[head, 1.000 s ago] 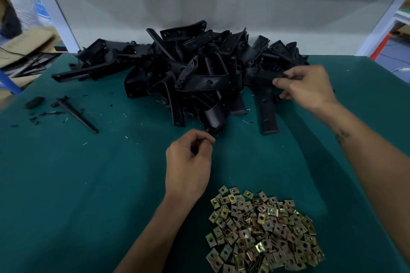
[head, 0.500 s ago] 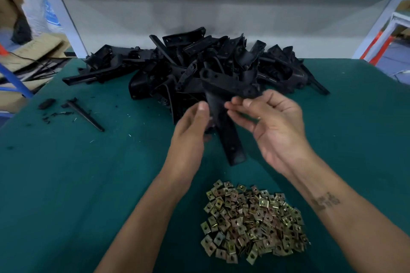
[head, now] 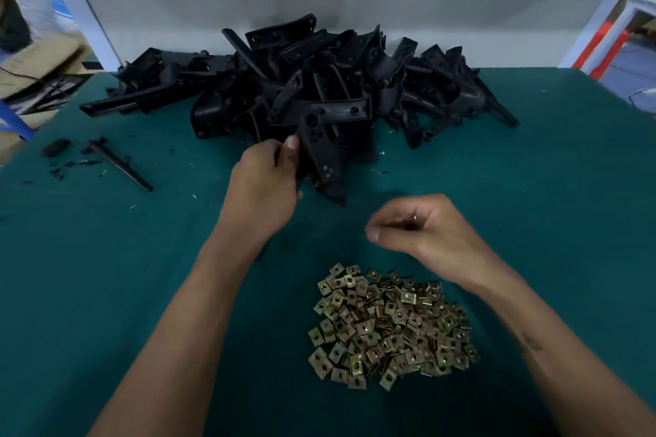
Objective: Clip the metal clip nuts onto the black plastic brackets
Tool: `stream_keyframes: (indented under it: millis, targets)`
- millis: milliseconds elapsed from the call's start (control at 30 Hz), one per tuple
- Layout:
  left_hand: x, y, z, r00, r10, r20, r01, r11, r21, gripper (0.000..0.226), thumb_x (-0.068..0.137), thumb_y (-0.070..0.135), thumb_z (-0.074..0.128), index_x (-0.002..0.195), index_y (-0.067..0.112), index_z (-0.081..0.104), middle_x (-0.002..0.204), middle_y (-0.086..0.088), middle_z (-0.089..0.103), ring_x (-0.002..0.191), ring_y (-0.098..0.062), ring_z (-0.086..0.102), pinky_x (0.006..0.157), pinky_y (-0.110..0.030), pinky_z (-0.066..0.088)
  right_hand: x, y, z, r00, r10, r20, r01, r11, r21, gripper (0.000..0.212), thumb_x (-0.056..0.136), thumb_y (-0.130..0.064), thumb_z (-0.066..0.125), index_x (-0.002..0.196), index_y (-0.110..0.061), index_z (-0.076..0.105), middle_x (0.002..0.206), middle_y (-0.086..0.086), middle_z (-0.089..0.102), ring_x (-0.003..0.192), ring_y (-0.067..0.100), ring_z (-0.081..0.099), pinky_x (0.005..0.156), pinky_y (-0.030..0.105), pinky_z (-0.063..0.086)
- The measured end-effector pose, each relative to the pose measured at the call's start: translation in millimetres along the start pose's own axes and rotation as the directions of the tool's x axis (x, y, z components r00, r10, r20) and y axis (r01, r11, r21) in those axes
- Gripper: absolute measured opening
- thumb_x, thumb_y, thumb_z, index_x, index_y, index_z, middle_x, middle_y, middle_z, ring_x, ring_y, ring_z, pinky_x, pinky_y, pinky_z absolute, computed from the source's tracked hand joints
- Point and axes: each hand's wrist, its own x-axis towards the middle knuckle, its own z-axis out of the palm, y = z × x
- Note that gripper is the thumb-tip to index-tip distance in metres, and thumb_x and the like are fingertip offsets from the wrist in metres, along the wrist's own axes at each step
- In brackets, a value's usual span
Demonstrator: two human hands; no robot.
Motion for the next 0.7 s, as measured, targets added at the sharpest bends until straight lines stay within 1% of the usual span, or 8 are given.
stream_keyframes:
  millis: [67,167,267,367,433,500,567,700]
  targets:
    - [2,-6,-3,0.982,-0.080,0.174,0.112,0.977,-0.182,0.033,0.105,0.036,0.051,0.093,0.005,0.055,0.080,-0.008,0.065,0.060,-0.013,0.070,0.050,-0.026,0.052,-5,7,-3,0.993,0.039,0.112,-0.029,0.996,-0.083,0.007,0.086,-0.015,0.081,0.091,-0.020,0.080,0.084,-0.008,0.073,0.074,0.007,0.064,0.068,0.020,0.049]
    - [1,-17,-3,0.920,-0.040,0.390,0.202,0.902,-0.382,0.012,0.105,0.014,0.052,0.112,0.005,0.057,0.097,-0.009,0.076,0.069,-0.022,0.072,0.060,-0.027,0.056,-9,10,-2,0.979,0.053,0.197,-0.006,0.972,-0.233,0.011,0.083,-0.022,0.084,0.090,-0.028,0.080,0.085,-0.015,0.065,0.076,0.006,0.059,0.067,0.023,0.047]
    - [-1,-26,-3,0.882,-0.019,0.471,0.310,0.777,-0.548,0.007,0.102,0.008,0.052,0.103,0.007,0.059,0.082,-0.010,0.069,0.068,-0.026,0.063,0.059,-0.031,0.054,-8,8,2,0.981,0.025,0.193,0.039,0.947,-0.319,0.010,0.083,-0.024,0.084,0.087,-0.031,0.078,0.088,-0.015,0.063,0.086,0.008,0.061,0.075,0.026,0.049]
    - [-2,-31,-2,0.829,-0.040,0.558,0.489,0.536,-0.689,0.011,0.102,0.007,0.048,0.098,0.012,0.057,0.078,-0.008,0.059,0.066,-0.024,0.062,0.064,-0.035,0.059,-6,12,2,0.979,0.030,0.203,0.039,0.944,-0.327,0.014,0.085,-0.021,0.082,0.083,-0.032,0.074,0.088,-0.014,0.063,0.081,0.003,0.060,0.072,0.020,0.048]
    - [-2,-35,-1,0.823,-0.024,0.567,0.499,0.508,-0.703,0.012,0.098,0.004,0.048,0.106,0.010,0.054,0.084,-0.009,0.060,0.061,-0.020,0.059,0.049,-0.027,0.052,-8,16,0,0.976,0.044,0.213,0.023,0.953,-0.303,0.016,0.087,-0.022,0.079,0.082,-0.035,0.069,0.088,-0.015,0.064,0.075,0.002,0.059,0.068,0.020,0.048]
    - [-2,-38,3,0.826,0.026,0.563,0.468,0.527,-0.709,0.020,0.092,0.000,0.050,0.111,0.008,0.052,0.088,-0.008,0.057,0.059,-0.018,0.054,0.040,-0.022,0.040,-10,19,-4,0.980,0.035,0.194,0.008,0.976,-0.217,0.016,0.089,-0.022,0.076,0.086,-0.036,0.068,0.090,-0.011,0.069,0.080,0.003,0.064,0.073,0.021,0.050]
    - [-1,-39,6,0.820,0.104,0.563,0.433,0.530,-0.729,0.022,0.091,-0.004,0.049,0.110,0.007,0.051,0.089,-0.007,0.051,0.060,-0.016,0.048,0.042,-0.022,0.036,-8,24,-7,0.996,-0.030,0.090,0.028,0.999,0.029,0.014,0.087,-0.016,0.073,0.087,-0.029,0.070,0.093,-0.001,0.074,0.083,0.011,0.070,0.072,0.024,0.054]
    - [3,-39,11,0.783,0.194,0.592,0.423,0.531,-0.734,0.024,0.091,-0.007,0.050,0.109,0.008,0.051,0.093,-0.010,0.046,0.060,-0.016,0.045,0.046,-0.023,0.035,2,31,-13,0.993,0.024,-0.118,0.047,0.826,0.562,0.013,0.077,-0.009,0.074,0.090,-0.009,0.070,0.085,0.017,0.073,0.070,0.023,0.067,0.060,0.026,0.055]
